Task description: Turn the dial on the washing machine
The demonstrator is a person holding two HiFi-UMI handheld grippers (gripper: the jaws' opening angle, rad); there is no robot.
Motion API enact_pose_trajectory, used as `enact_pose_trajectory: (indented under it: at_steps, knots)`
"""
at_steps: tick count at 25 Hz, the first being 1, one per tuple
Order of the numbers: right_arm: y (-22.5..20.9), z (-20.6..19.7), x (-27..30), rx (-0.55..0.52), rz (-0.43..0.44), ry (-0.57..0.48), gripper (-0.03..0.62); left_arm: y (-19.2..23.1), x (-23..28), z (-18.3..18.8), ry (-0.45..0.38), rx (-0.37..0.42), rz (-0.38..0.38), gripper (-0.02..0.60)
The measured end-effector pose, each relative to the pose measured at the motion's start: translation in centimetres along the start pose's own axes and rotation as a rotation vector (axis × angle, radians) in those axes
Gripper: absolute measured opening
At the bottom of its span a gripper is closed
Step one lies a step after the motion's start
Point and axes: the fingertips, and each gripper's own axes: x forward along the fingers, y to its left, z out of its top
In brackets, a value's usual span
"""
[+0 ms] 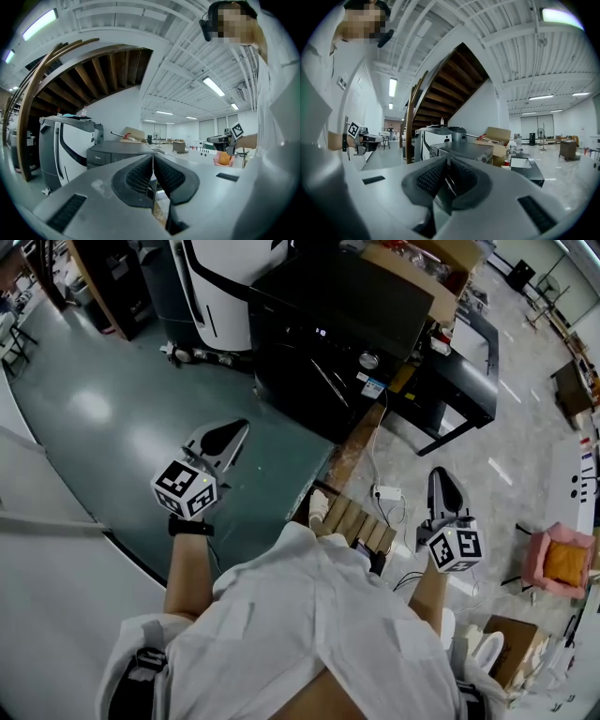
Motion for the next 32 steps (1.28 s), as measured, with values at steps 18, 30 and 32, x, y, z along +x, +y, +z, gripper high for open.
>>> enact_pose_trajectory:
  at_steps: [18, 30, 32]
  knots:
    - [-4.0, -2.3, 24.8, -0.107, 0.266, 0.135, 0.084, 7.8, 14.1, -3.5, 0.083, -0.091, 0.067, 0.017]
    - [-2.9, -6.8, 36.0, -0.204, 0.358, 0.271, 0.169, 9.3, 21.8, -5.8, 0.114, -0.134, 0.032, 0.017]
    - [-2.7, -7.4, 37.3, -0.231, 0.369, 0.291, 0.179, 9.7, 22.7, -6.0, 0.113, -0.143, 0.031, 0.017]
